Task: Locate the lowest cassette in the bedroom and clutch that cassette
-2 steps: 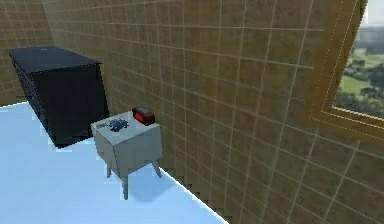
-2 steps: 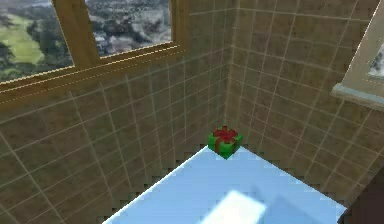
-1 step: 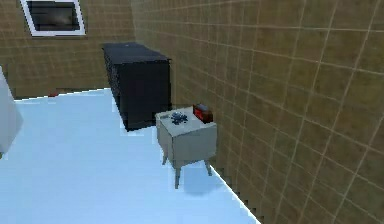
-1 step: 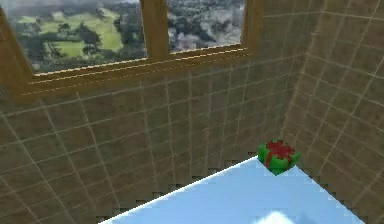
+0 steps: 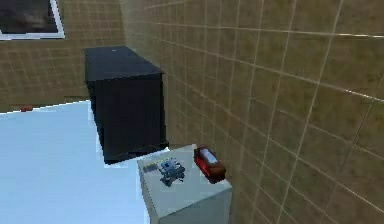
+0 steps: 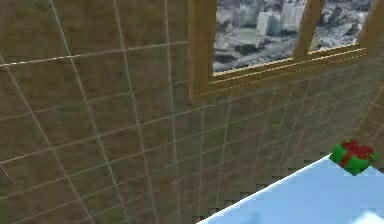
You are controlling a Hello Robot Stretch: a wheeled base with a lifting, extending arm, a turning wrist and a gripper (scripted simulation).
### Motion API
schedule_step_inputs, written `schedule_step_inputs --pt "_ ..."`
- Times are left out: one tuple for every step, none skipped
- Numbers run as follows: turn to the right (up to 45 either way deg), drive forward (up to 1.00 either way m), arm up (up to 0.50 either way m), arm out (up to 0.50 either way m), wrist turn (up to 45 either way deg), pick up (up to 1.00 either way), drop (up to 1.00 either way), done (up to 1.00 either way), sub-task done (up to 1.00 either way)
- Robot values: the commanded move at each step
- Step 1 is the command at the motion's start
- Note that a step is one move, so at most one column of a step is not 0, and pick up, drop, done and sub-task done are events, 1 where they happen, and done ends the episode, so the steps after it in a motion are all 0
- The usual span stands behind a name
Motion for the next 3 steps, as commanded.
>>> schedule_step_inputs --pt "-45.0 0.0 0.0 0.0 0.0 0.0 0.0 0.0 0.0" --pt "-15.0 0.0 0.0 0.0 0.0 0.0 0.0 0.0 0.0" --pt "0.0 0.5 0.0 0.0 0.0 0.0 0.0 0.0 0.0"
